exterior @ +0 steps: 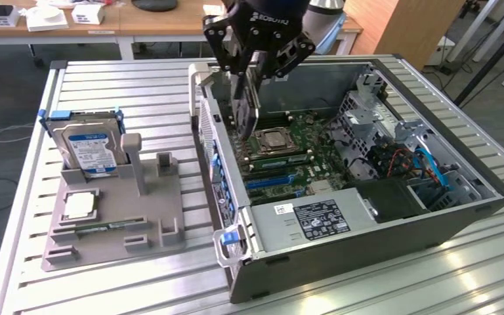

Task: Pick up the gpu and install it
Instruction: 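Pick up the gpu and move the gpu toward the slot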

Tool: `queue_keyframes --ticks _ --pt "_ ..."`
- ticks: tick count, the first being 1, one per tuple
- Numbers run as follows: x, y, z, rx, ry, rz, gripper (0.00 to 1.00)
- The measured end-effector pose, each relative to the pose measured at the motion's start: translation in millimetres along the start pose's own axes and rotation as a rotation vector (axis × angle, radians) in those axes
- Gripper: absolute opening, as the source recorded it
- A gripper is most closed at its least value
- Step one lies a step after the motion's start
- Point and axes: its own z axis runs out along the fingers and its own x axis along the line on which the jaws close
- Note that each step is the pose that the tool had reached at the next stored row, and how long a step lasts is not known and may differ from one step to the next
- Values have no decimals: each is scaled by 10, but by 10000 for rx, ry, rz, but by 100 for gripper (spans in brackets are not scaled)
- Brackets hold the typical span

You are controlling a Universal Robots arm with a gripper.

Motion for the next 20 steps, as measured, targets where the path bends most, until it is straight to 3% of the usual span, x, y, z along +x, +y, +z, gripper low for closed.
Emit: queue_keyframes --ticks 8,13,15,17,20 --pt "-339 37 -38 26 270 22 27" --pt "-554 61 -63 28 289 21 27" --pt "-594 65 -68 26 264 19 27" --pt "-630 69 -73 20 184 13 27" --pt "-692 77 -77 -12 -35 -5 27"
